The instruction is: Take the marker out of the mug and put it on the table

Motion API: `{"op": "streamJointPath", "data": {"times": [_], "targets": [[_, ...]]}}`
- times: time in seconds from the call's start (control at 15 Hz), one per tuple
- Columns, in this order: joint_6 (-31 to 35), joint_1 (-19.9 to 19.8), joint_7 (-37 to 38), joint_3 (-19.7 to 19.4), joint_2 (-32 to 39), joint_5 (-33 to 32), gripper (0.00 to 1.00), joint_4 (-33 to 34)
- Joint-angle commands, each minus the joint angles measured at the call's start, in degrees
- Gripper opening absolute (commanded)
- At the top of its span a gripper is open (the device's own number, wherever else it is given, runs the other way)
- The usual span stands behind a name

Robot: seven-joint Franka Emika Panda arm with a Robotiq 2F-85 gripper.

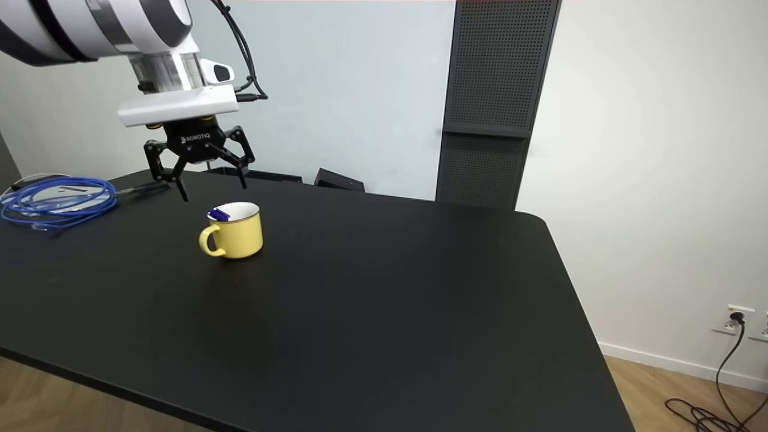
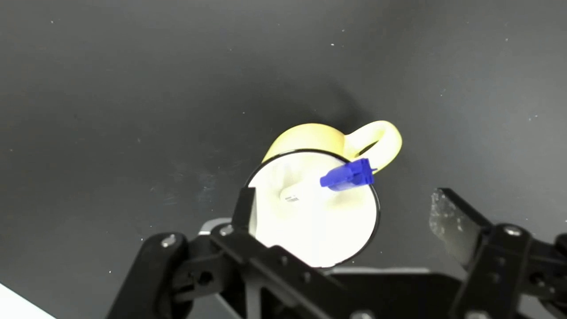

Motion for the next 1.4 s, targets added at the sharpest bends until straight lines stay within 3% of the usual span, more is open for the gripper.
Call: {"op": "streamJointPath", "data": {"times": [0.0, 0.8, 0.87, 1.0, 1.33], "targets": [[-0.63, 0.31, 1.33, -0.66, 1.37, -1.30, 1.00, 0.91], [-1.56, 0.67, 0.79, -0.57, 2.49, -2.33, 1.00, 0.62], [-1.53, 0.60, 0.66, -0.41, 2.27, -1.96, 0.75, 0.27], [-1.58, 0.56, 0.52, -0.27, 2.11, -1.73, 0.68, -0.06], [-1.68, 0.49, 0.69, -0.38, 2.05, -1.79, 0.33, -0.26]]}}
